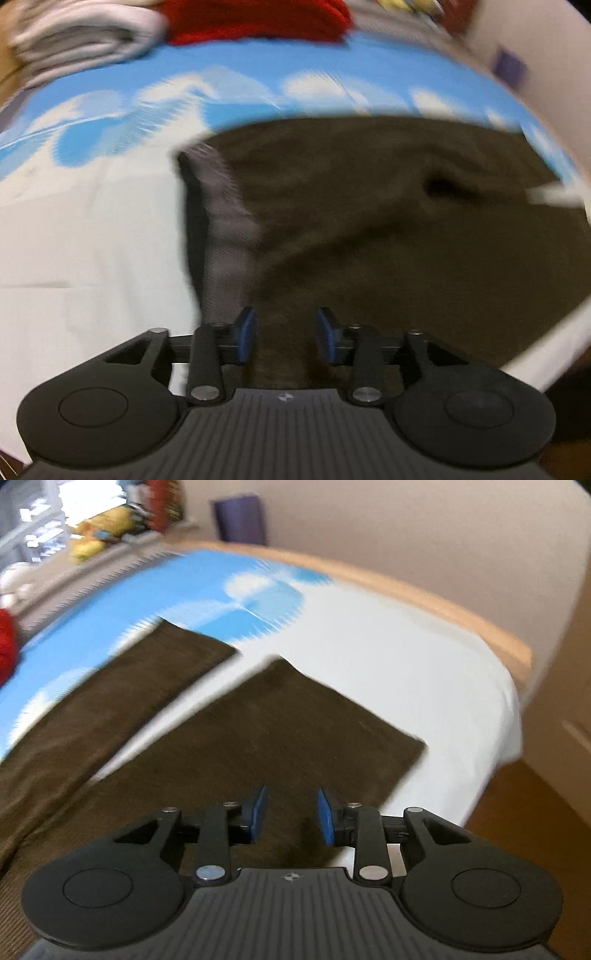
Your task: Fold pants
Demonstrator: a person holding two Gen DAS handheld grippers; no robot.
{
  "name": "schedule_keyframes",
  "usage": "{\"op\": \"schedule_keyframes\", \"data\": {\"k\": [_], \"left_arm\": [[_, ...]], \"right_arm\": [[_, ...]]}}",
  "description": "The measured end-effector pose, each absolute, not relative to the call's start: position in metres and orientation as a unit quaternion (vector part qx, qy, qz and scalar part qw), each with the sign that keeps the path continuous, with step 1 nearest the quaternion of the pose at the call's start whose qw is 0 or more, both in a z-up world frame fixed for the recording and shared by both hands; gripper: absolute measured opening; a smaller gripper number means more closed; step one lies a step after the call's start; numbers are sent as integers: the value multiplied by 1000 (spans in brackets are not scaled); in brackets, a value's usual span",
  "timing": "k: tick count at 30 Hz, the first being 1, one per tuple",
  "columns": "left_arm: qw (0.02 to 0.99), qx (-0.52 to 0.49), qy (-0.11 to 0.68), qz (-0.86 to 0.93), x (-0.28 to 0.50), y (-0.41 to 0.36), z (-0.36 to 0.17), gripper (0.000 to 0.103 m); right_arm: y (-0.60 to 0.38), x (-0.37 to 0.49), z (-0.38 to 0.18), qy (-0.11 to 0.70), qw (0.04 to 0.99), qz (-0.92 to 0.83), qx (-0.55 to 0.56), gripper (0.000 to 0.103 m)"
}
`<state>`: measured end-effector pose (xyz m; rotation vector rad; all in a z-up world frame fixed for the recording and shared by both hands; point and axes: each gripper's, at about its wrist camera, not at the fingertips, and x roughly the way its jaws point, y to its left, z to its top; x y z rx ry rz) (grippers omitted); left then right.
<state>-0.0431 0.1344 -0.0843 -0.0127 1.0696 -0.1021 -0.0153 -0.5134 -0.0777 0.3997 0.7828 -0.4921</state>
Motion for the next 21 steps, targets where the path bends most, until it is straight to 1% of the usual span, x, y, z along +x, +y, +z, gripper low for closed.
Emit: {"op": "schedule_keyframes", "data": {"k": [2, 3, 4, 10, 13, 17, 21], "left_arm": [[826, 26, 562, -42, -39, 124, -106, 53], [809, 35, 586, -30, -37, 123, -117, 52], [806, 36, 591, -28, -36, 123, -120, 53], [843, -24, 538, -14, -38, 130, -89, 53], [850, -26, 526, 2, -31, 130, -82, 54], [862, -7, 506, 14, -27, 123, -68, 54], [878, -22, 478, 22, -19, 125, -55, 54]], "right_arm": [[-509, -16, -69, 361, 889, -197, 204, 36], [-506, -15, -67, 358, 891, -178, 214, 37], [-503, -14, -66, 357, 893, -164, 221, 37], [-482, -16, -45, 327, 914, -116, 211, 38], [-467, -13, -38, 328, 916, -99, 211, 39], [-437, -5, -26, 323, 926, -73, 183, 39], [-406, 4, -16, 309, 936, -39, 162, 39]]}}
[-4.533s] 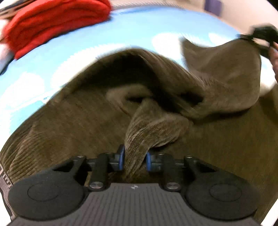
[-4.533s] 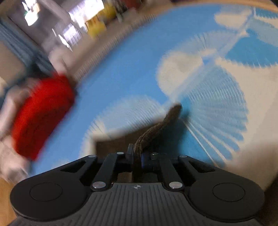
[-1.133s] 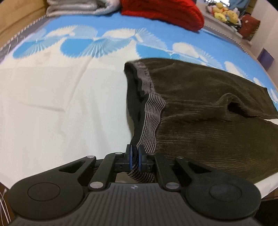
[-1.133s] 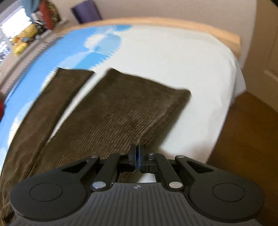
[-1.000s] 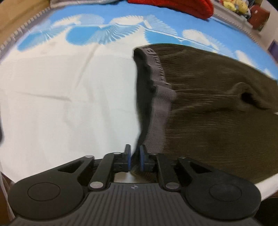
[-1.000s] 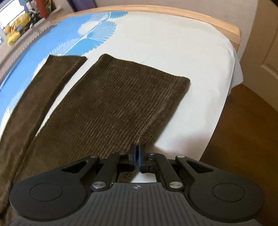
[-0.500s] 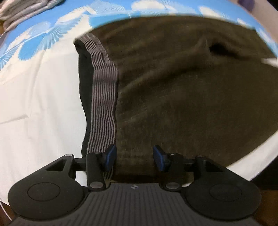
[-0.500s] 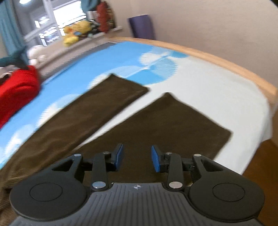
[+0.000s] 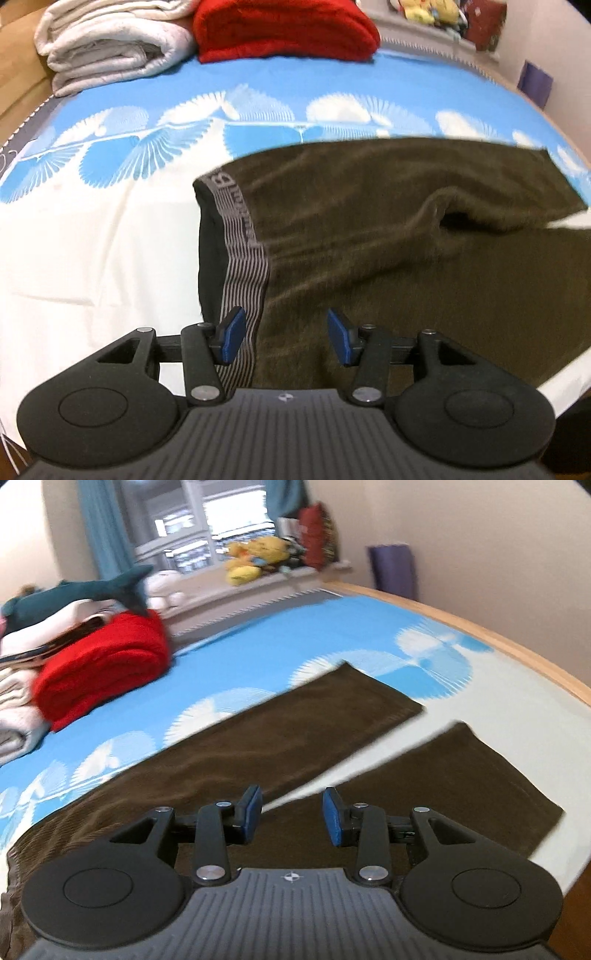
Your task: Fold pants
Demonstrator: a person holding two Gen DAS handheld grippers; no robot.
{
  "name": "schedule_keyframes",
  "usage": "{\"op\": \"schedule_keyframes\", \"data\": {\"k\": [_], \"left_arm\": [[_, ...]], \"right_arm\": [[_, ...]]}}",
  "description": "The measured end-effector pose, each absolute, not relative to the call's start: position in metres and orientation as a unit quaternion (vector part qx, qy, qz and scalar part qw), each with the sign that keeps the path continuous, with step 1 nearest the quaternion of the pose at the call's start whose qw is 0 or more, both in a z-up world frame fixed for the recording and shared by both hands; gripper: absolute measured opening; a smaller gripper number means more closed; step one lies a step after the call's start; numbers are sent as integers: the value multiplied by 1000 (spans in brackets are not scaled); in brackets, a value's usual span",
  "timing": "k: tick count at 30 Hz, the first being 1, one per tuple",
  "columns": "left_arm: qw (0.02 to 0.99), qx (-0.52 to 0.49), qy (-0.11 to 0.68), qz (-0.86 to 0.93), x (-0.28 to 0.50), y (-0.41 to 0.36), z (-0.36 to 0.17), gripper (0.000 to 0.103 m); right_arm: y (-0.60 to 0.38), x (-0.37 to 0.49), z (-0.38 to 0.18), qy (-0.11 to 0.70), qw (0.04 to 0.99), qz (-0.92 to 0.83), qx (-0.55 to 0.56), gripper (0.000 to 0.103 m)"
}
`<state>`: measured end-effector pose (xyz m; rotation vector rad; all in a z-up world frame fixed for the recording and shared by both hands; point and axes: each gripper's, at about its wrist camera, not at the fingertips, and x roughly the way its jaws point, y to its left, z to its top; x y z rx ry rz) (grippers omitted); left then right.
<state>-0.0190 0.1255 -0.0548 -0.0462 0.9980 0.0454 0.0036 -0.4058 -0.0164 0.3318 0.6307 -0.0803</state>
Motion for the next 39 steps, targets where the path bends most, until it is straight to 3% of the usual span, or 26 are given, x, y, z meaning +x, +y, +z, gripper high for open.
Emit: {"op": "schedule_keyframes", "data": {"k": [10, 14, 15, 17, 20, 24, 25, 29, 31, 39], "left_arm": [[900, -29, 430, 57, 1, 116, -57, 57], [896, -87, 435, 11, 25, 115, -53, 57], [893, -86, 441, 1, 35, 114, -54, 55], [888, -51, 457, 9, 62, 112, -59, 34], [889, -60, 452, 45, 105, 127, -69, 27], [894, -103, 428, 77, 153, 152, -87, 28], [897, -94, 424, 83, 161, 154, -90, 34], [910, -69, 398, 98, 188, 163, -104, 76], [912, -74, 393, 92, 197, 171, -114, 82], [905, -39, 423, 38, 225, 168, -152, 83]], "right_arm": [[-364, 31, -29, 327, 933, -7, 150, 39], [-362, 45, -30, 324, 930, 0, 173, 39], [-362, 49, -31, 324, 929, 2, 178, 39], [-361, 55, -31, 322, 929, 10, 183, 39], [-356, 61, -30, 317, 933, 23, 167, 39], [-349, 66, -27, 304, 943, 18, 132, 38], [-349, 68, -27, 304, 943, 21, 131, 38], [-348, 77, -31, 310, 943, 32, 119, 38], [-346, 81, -34, 316, 941, 30, 116, 38], [-337, 91, -37, 323, 941, 39, 99, 38]]}}
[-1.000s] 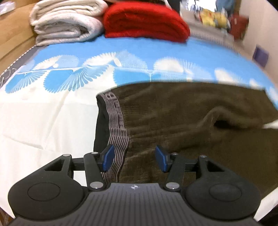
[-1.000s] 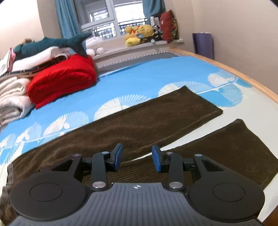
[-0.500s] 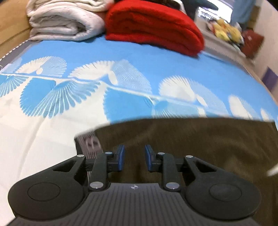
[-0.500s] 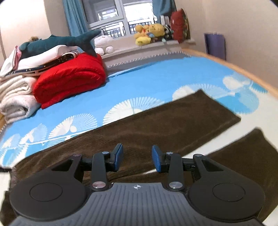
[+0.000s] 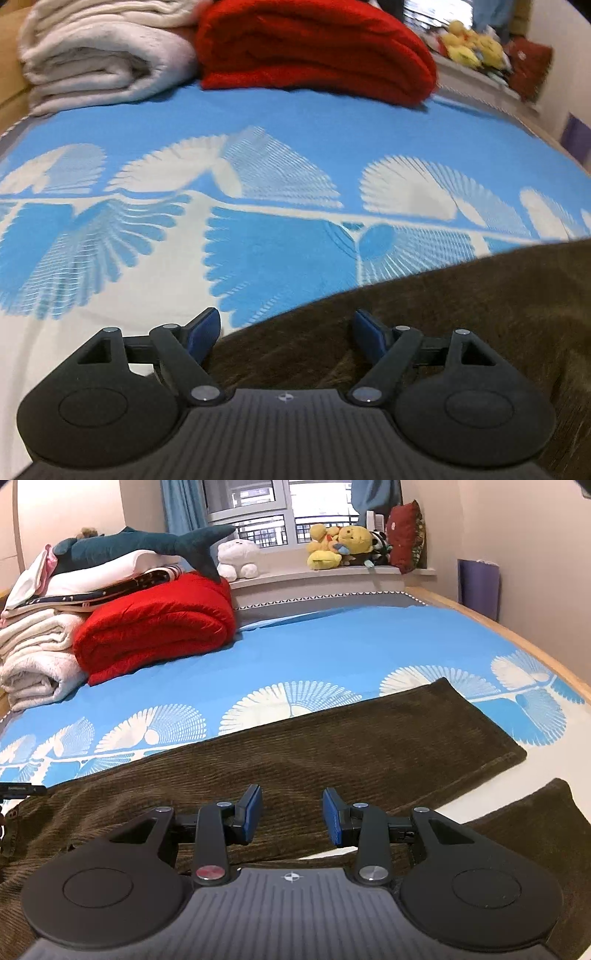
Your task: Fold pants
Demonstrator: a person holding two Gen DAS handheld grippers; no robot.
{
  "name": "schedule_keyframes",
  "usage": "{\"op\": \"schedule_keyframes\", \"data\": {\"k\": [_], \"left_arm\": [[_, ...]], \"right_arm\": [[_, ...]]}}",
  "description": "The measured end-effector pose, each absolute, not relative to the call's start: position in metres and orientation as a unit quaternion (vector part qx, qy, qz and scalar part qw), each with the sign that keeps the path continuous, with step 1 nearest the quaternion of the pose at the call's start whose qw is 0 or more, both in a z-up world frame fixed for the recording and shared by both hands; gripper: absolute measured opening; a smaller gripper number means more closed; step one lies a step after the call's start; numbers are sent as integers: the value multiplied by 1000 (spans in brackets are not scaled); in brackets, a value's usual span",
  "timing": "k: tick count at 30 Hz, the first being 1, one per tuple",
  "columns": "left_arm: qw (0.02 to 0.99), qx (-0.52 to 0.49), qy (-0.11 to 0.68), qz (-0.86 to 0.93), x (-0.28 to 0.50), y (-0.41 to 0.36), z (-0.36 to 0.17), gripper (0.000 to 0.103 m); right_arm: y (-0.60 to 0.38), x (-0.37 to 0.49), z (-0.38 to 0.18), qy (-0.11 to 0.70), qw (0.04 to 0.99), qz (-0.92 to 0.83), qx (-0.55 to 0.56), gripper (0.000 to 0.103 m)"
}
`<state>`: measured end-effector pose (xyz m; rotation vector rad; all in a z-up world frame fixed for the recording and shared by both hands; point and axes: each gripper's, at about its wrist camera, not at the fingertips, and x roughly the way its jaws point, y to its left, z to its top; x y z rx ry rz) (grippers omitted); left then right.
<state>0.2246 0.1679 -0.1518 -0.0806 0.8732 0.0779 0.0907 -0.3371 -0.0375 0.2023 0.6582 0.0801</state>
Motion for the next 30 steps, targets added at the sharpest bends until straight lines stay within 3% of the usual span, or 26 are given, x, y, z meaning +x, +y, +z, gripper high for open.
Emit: {"op": "schedule_keyframes", "data": {"k": [4, 6, 8, 11, 19, 25, 30], "left_arm": [[903, -22, 428, 34, 229, 162, -161, 79], [903, -19, 429, 24, 228, 160, -160, 62], [904, -1, 428, 15, 226, 154, -158, 36], [906, 40, 422, 4, 218, 141, -150, 14], [915, 54, 398, -29, 162, 107, -78, 10], [902, 32, 415, -118, 53, 71, -36, 9], [865, -55, 476, -148, 2, 71, -50, 10]], "right_arm": [[-336, 93, -39, 326, 939, 37, 101, 38], [-336, 94, -41, 331, 938, 35, 97, 38], [-336, 94, -42, 334, 937, 32, 94, 38], [-335, 93, -42, 334, 938, 28, 87, 38], [-345, 83, -38, 332, 938, 12, 99, 38], [-361, 67, -37, 331, 934, -7, 136, 38], [-370, 54, -39, 334, 928, -11, 167, 24]]}}
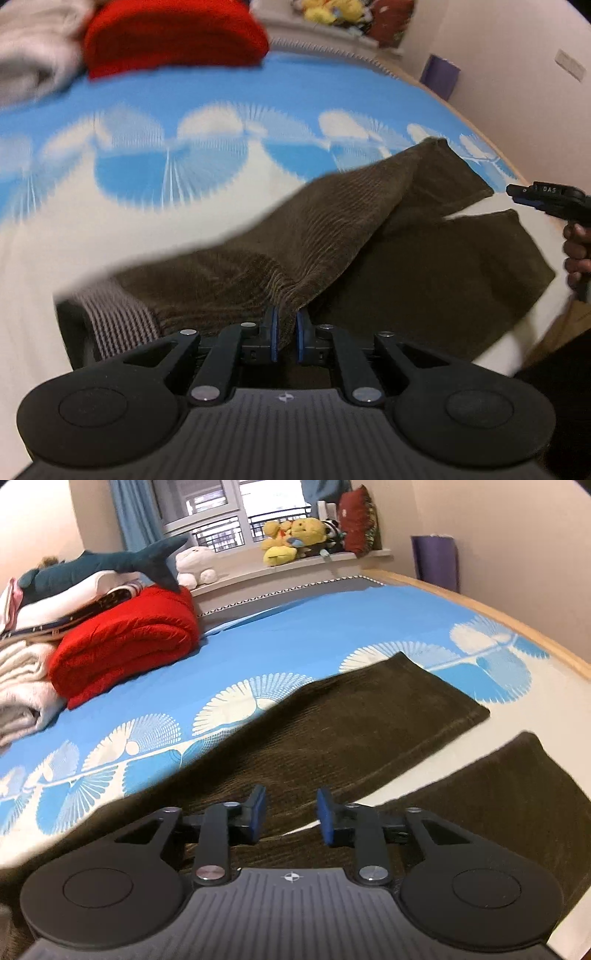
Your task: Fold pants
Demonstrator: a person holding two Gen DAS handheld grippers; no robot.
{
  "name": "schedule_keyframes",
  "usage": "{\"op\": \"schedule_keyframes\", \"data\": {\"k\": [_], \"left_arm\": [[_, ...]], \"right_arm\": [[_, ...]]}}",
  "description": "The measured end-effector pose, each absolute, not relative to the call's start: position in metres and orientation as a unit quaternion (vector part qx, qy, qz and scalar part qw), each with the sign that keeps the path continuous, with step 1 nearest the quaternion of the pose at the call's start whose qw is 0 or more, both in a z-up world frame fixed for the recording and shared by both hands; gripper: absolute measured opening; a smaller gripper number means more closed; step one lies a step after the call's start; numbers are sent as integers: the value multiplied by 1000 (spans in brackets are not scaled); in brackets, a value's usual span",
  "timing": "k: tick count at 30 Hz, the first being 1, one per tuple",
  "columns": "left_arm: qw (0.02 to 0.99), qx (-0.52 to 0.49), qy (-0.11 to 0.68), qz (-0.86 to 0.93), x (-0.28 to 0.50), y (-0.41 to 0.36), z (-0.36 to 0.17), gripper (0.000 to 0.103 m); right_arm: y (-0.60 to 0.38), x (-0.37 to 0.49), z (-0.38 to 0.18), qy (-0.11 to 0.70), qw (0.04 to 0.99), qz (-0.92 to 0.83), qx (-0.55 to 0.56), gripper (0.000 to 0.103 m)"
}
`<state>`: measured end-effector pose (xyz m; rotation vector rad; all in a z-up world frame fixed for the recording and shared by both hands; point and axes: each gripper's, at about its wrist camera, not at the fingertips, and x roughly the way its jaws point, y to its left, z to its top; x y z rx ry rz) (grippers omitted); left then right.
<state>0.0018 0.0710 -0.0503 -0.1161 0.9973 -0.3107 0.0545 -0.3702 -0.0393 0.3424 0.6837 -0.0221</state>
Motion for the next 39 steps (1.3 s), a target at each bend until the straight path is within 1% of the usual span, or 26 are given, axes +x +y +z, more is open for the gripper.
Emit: {"op": "schedule_keyframes", "data": {"k": [1, 3, 4, 5, 6, 7, 10, 13, 18, 22, 24, 25, 26, 27, 28, 29, 32, 34, 39], "left_arm": [[853, -93, 492, -147, -2, 78, -57, 11], [826, -173, 521, -126, -4, 97, -72, 15], [818, -193, 530, -110, -3, 105, -76, 27], [815, -202, 535, -91, -2, 112, -78, 50], [810, -217, 539, -72, 0, 119, -82, 59], [802, -237, 545, -60, 1, 126, -87, 66], [770, -282, 571, -38, 10, 141, -106, 70], [753, -302, 584, -16, 17, 150, -116, 70], [755, -337, 563, 6, 28, 159, -119, 70], [761, -330, 556, 57, 36, 169, -120, 68], [757, -344, 551, 71, 37, 176, -122, 65], [757, -345, 550, 75, 37, 179, -121, 60], [760, -337, 550, 80, 37, 180, -120, 51], [763, -328, 550, 86, 38, 179, -120, 47], [765, -321, 551, 91, 39, 179, -119, 40], [768, -313, 551, 94, 39, 180, -119, 37], [788, -273, 544, 88, 45, 174, -114, 32], [799, -252, 539, 87, 46, 173, -111, 32], [801, -262, 533, 78, 40, 179, -109, 31]], "right_arm": [[-371, 53, -40, 335, 927, -10, 170, 23], [-373, 50, -41, 339, 924, -10, 177, 23], [-374, 50, -42, 340, 922, -9, 184, 23], [-375, 50, -43, 341, 920, -6, 192, 23], [-376, 51, -43, 342, 918, -3, 201, 24], [-377, 52, -44, 343, 916, -2, 209, 24], [-376, 57, -47, 348, 908, 0, 234, 24], [-374, 64, -50, 350, 902, 4, 254, 25], [-374, 82, -59, 350, 887, 20, 301, 25], [-377, 103, -74, 350, 864, 27, 361, 25], [-376, 117, -85, 355, 852, 25, 385, 25], [-373, 124, -91, 360, 844, 24, 396, 28], [-371, 130, -97, 366, 838, 23, 405, 29], [-368, 136, -103, 373, 832, 23, 411, 29], [-364, 143, -110, 381, 826, 23, 416, 29], [-359, 150, -116, 389, 820, 23, 420, 29], [-344, 168, -133, 410, 807, 27, 423, 32], [-333, 179, -143, 425, 805, 29, 412, 33], [-319, 192, -162, 450, 791, 26, 414, 33]]}}
